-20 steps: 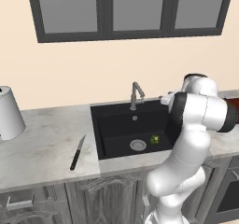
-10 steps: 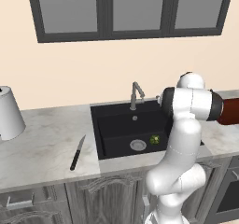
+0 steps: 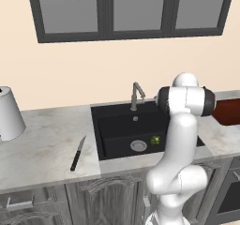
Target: Pick up all produce items and place them in the sink. Turn on the sink faucet to wash them. Then turn the sink off and put them in the tray.
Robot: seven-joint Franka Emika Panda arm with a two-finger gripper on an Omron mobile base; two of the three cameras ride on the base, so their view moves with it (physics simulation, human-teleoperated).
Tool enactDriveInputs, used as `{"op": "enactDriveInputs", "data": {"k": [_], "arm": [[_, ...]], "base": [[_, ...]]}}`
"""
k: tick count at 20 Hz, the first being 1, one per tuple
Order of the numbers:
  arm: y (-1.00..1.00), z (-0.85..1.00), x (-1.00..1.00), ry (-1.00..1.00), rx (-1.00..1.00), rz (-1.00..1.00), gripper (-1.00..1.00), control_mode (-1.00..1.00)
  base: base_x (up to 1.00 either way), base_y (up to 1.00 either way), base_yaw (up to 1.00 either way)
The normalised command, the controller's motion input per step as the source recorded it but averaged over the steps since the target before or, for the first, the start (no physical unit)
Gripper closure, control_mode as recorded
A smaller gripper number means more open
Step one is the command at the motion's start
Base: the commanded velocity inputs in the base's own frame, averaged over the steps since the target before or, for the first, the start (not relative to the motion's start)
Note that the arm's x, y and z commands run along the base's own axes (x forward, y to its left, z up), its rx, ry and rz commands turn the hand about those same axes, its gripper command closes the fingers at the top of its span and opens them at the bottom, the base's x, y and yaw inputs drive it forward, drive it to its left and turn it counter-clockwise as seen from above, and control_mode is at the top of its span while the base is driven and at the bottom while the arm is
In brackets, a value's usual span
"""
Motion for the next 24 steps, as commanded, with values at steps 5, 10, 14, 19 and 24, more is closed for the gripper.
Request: {"op": "enactDriveInputs", "data": {"k": [5,10,14,19,24], "arm": [[0.16,-0.03,0.16,0.02,0.00,0.00,-1.00,-1.00],[0.10,0.00,0.05,0.01,0.00,0.00,-1.00,-1.00],[0.26,-0.05,0.14,0.02,0.00,0.00,-1.00,-1.00],[0.17,-0.06,0.18,0.00,0.00,0.00,-1.00,-1.00],[0.04,-0.11,0.23,0.00,0.00,0.01,-1.00,-1.00]], "base": [[0.00,0.00,0.00],[0.00,0.00,0.00],[0.00,0.00,0.00],[0.00,0.00,0.00],[0.00,0.00,0.00]]}}
